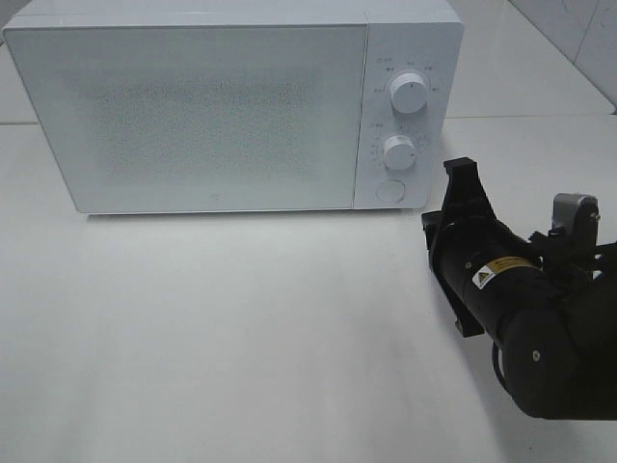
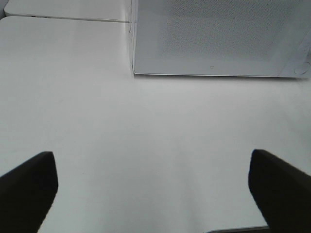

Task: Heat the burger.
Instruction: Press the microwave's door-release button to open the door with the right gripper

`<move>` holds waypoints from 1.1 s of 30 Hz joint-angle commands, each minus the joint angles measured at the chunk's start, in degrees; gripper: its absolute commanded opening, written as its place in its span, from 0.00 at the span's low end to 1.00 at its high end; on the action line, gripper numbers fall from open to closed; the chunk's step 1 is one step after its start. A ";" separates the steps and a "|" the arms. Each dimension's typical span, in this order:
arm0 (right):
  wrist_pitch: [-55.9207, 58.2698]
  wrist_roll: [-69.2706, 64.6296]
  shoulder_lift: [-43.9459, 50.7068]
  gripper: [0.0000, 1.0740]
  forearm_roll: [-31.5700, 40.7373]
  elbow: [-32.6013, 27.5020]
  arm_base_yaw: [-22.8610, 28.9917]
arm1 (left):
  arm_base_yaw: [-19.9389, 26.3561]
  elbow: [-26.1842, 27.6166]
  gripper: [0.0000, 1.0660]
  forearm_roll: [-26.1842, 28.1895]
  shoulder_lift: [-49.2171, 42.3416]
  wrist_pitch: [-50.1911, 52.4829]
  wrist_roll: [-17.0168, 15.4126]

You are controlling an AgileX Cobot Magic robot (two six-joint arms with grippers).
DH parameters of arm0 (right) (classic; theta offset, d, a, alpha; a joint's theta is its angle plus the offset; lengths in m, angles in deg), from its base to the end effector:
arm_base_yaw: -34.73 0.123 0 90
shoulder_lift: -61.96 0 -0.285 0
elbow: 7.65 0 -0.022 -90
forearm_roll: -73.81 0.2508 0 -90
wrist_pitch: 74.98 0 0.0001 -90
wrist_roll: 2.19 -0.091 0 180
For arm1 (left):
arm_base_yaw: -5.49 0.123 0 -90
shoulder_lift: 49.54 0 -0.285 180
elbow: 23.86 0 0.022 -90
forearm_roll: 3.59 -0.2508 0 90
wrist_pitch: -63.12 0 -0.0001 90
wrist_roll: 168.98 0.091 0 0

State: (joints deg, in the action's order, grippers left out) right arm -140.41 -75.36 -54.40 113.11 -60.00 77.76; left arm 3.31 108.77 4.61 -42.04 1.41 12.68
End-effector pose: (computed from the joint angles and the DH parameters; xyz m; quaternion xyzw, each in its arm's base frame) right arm 0.2312 0.1442 0.1121 0.4811 0.6352 0.4153 0.4388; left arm -0.0097 -0.0111 0.2824 0.0327 0.8479 -0.0737 0.5239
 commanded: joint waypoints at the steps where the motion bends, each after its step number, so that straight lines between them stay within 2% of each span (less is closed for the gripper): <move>1: 0.40 -4.70 -2.06 0.00 0.17 1.38 -0.23 | 0.23 -0.23 0.94 -0.06 -0.46 0.40 -0.29; 8: 2.18 -5.90 -4.70 0.00 -0.52 4.24 -1.03 | 0.23 -0.23 0.94 -0.06 -0.46 0.40 -0.29; 10: 3.67 -5.96 -6.07 0.00 -1.26 6.65 -2.69 | 0.23 -0.23 0.94 -0.06 -0.46 0.40 -0.29; 23: 9.40 -4.13 -6.59 0.00 -2.69 11.75 -6.93 | 0.23 -0.23 0.94 -0.06 -0.46 0.40 -0.29; 33: 9.45 -4.18 -10.66 0.00 -4.30 16.96 -6.93 | 0.23 -0.23 0.94 -0.06 -0.46 0.40 -0.29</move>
State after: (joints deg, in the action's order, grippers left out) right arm -131.13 -80.17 -65.06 109.45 -43.56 71.12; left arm 3.31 108.77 4.61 -42.04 1.41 12.68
